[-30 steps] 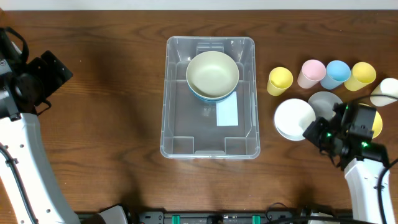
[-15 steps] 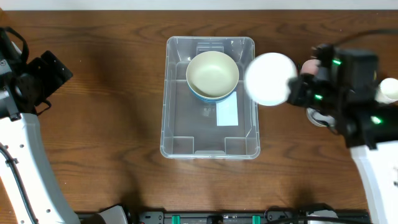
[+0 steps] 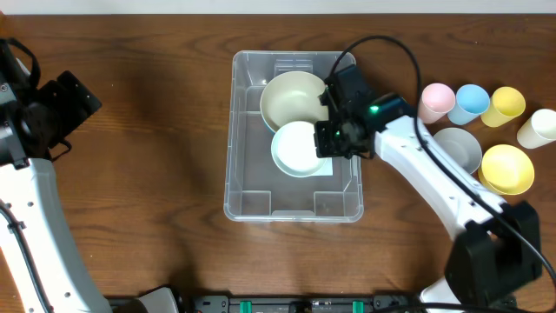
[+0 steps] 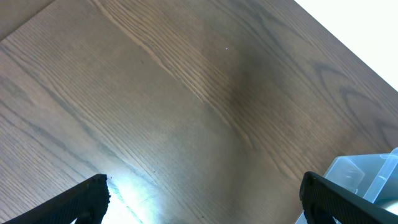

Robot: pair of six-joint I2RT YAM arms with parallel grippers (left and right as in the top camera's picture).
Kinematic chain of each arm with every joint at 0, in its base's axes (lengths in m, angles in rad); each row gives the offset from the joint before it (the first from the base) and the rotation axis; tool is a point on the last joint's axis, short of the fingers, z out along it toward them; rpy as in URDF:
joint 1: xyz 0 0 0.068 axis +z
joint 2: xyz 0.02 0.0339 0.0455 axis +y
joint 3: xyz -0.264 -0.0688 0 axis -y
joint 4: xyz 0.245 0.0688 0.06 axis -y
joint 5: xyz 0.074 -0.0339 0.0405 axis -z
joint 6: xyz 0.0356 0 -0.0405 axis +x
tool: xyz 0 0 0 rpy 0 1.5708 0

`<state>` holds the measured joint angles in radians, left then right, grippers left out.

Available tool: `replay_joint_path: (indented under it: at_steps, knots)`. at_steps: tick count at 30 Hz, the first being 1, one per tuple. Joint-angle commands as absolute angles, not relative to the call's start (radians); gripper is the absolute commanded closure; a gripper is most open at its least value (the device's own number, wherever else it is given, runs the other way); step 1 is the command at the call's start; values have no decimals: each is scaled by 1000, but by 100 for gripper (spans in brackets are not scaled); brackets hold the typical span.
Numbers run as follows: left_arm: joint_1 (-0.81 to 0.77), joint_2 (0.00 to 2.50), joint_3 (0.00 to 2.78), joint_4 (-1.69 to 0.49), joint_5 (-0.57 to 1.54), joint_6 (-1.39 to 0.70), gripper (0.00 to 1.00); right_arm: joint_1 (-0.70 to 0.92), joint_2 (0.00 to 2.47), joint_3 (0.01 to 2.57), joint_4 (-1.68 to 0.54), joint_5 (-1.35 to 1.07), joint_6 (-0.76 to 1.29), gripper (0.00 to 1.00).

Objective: Pack container
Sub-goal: 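Carry the white bowl into the bin's front-left area and release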

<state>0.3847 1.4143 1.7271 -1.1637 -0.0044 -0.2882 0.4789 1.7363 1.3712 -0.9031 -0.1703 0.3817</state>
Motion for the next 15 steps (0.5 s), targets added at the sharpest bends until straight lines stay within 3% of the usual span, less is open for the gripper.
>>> replay_joint_path:
  at_steps: [1, 15]
  knots:
    - [390, 1420, 1720, -1167, -12, -290, 2, 492, 1763, 1374, -908, -139, 379, 99]
    - [390, 1420, 1720, -1167, -12, -290, 2, 641, 1767, 1374, -881, -138, 343, 99]
